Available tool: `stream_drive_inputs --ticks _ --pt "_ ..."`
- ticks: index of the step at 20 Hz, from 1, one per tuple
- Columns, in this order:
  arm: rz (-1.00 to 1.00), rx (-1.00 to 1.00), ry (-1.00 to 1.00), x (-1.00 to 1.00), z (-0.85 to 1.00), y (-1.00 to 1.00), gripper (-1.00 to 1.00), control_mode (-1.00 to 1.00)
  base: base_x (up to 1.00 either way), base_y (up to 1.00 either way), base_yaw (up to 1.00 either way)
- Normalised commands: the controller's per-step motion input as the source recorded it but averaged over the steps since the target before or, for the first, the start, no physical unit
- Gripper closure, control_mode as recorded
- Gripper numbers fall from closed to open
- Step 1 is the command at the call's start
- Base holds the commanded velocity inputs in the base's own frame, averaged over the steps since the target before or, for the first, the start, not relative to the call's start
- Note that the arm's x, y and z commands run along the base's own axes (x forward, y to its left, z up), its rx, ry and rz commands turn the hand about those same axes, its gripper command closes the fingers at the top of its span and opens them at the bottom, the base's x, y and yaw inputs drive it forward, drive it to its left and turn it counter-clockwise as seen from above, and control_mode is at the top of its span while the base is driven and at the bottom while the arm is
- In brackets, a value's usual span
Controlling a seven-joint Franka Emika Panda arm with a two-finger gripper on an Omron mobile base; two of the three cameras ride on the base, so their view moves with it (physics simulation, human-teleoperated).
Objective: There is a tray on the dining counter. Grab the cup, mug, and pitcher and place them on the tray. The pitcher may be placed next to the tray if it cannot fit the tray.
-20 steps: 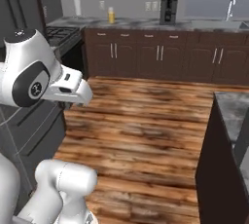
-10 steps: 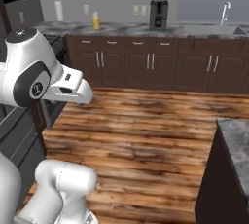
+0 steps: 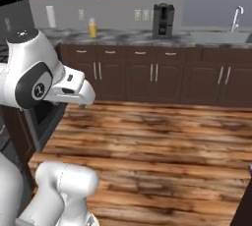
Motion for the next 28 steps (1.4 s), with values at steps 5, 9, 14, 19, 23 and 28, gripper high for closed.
stream_drive_inputs --ticks 5,9,14,19,23,28 --pt "0.0 0.0 0.0 0.0 0.0 0.0 -1.0 1.0 1.0 0.7 0.0" --pt "0.0 0.0 0.0 0.0 0.0 0.0 -1.0 1.0 1.0 0.6 0.0" --pt "0.0 0.0 0.0 0.0 0.0 0.0 -1.0 1.0 1.0 0.28 0.0" --pt "0.0 0.0 0.0 0.0 0.0 0.0 -1.0 1.0 1.0 0.09 0.0" --pt "0.0 0.0 0.0 0.0 0.0 0.0 -1.0 1.0 1.0 0.02 0.0" --pt "0.0 0.0 0.0 0.0 0.0 0.0 -1.0 1.0 0.96 0.06 0.0"
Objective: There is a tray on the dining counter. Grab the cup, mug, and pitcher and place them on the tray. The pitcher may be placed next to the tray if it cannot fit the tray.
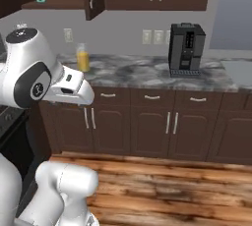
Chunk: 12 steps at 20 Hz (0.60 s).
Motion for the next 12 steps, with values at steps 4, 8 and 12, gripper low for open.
stream_drive_inputs --ticks 4,8,12 --pt "0.0 0.0 0.0 0.0 0.0 0.0 -1.0 1.0 0.88 0.13 0.0" --pt "0.0 0.0 0.0 0.0 0.0 0.0 -1.0 1.0 0.74 0.23 0.0" --pt "0.0 0.0 0.0 0.0 0.0 0.0 -1.0 1.0 0.53 0.35 0.0"
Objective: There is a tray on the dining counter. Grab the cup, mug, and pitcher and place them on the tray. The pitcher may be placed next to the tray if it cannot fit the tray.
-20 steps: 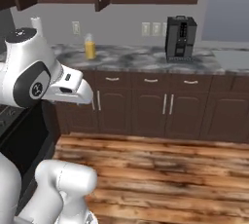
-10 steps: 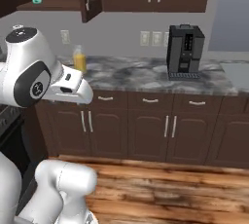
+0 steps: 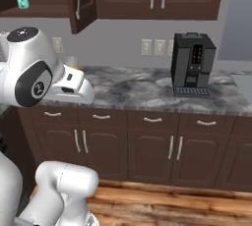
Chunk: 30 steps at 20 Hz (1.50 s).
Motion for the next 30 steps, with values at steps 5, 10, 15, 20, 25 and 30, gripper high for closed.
stream_drive_inputs --ticks 5,10,15,20,25,30 --pt "0.0 0.0 0.0 0.0 0.0 0.0 -1.0 1.0 0.43 0.51 0.0" --pt "0.0 0.0 0.0 0.0 0.0 0.0 -1.0 1.0 0.39 0.61 0.0" --pt "0.0 0.0 0.0 0.0 0.0 0.0 -1.0 1.0 0.34 0.39 0.09" --pt "0.0 0.0 0.0 0.0 0.0 0.0 -1.0 1.0 0.34 0.42 0.17" --pt "0.0 0.0 0.0 0.0 0.0 0.0 -1.0 1.0 0.35 0.34 0.2" --pt "0.0 0.0 0.0 0.0 0.0 0.0 -1.0 1.0 0.38 0.34 0.2"
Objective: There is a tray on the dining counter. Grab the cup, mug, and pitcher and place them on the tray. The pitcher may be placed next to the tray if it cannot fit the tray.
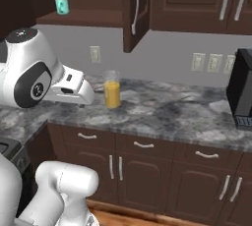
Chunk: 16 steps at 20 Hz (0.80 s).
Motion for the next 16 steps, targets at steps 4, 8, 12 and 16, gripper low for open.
stream_drive_inputs --ticks 4,8,12,16 --pt "0.0 0.0 0.0 0.0 0.0 0.0 -1.0 1.0 0.35 0.32 0.19" --pt "0.0 0.0 0.0 0.0 0.0 0.0 -1.0 1.0 0.36 0.28 0.17" --pt "0.0 0.0 0.0 0.0 0.0 0.0 -1.0 1.0 0.62 0.09 0.11" --pt "0.0 0.0 0.0 0.0 0.0 0.0 -1.0 1.0 0.77 0.0 0.05"
